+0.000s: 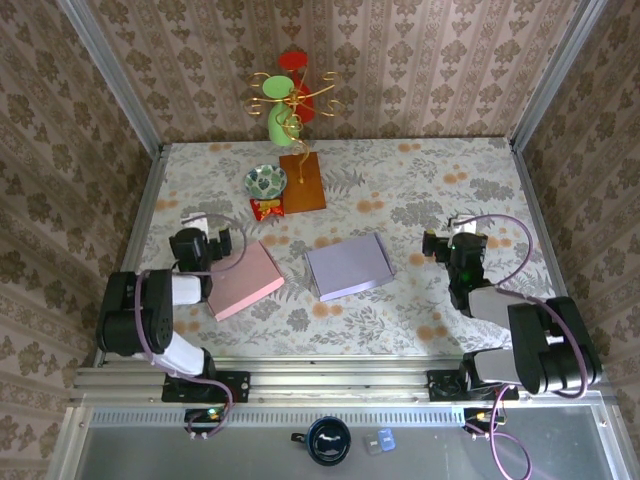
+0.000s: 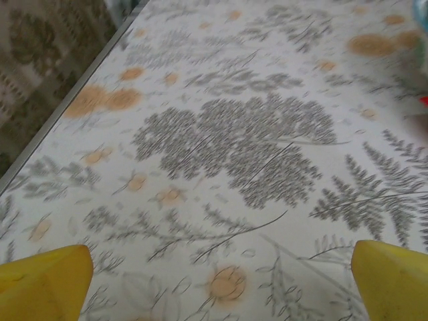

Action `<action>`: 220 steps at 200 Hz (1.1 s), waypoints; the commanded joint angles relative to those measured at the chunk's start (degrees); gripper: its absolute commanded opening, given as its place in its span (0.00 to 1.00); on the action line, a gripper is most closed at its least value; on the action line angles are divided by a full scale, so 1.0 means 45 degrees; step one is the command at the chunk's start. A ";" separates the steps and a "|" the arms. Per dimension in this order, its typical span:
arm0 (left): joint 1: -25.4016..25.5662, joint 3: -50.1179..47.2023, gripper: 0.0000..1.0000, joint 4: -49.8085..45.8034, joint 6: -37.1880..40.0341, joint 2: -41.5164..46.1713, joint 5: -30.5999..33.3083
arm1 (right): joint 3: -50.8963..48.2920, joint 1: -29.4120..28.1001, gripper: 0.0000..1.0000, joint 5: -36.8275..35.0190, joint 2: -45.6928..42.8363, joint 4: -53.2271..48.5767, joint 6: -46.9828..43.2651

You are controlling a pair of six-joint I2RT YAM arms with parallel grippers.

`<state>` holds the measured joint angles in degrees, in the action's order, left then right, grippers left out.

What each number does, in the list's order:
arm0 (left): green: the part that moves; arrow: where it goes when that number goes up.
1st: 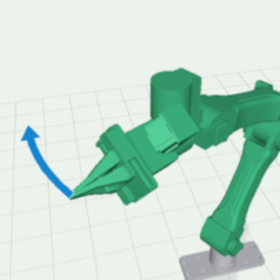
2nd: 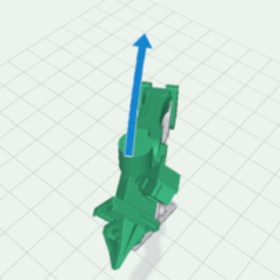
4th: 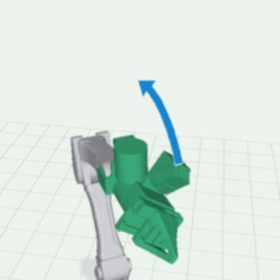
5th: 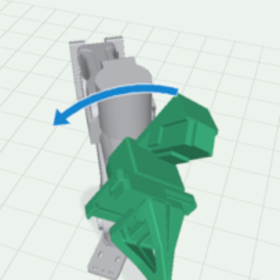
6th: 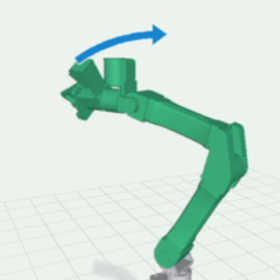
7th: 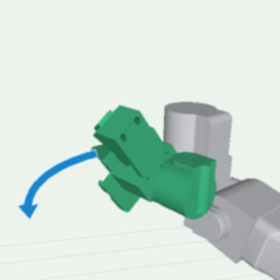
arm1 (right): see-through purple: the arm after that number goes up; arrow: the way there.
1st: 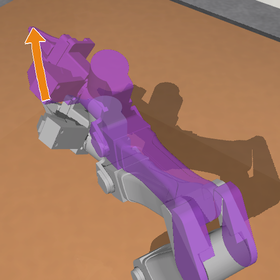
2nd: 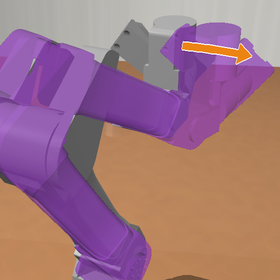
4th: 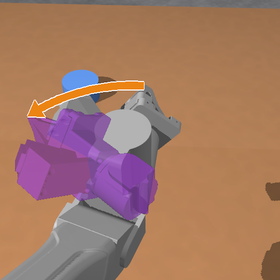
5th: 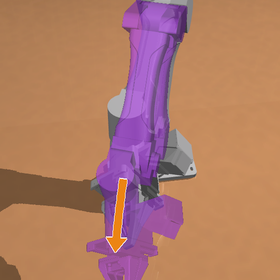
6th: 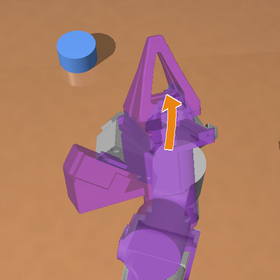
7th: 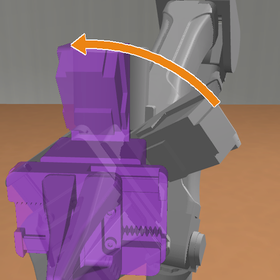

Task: Fold the paper box

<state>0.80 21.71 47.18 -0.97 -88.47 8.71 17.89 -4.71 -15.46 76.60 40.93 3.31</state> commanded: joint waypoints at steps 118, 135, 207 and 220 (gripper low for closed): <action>0.0116 -0.0353 1.00 0.2243 0.0470 -0.0172 0.0107 | 0.1187 0.0500 1.00 -0.0074 0.2624 0.2008 0.0340; 0.0120 -0.0345 1.00 0.2174 0.0489 -0.0185 0.0101 | 0.1065 0.0495 1.00 -0.0096 0.2532 0.2140 0.0320; 0.0194 -0.0236 1.00 0.2016 0.0548 -0.0172 0.0130 | 0.0874 0.0434 1.00 -0.0137 0.2407 0.2313 0.0280; 0.0184 -0.0236 1.00 0.2026 0.0534 -0.0184 0.0119 | 0.0888 0.0423 1.00 -0.0138 0.2378 0.2265 0.0279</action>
<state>1.17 19.55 55.83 0.30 -89.27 8.82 22.37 -2.42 -14.57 88.25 50.78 4.67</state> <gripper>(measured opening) 0.999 0.999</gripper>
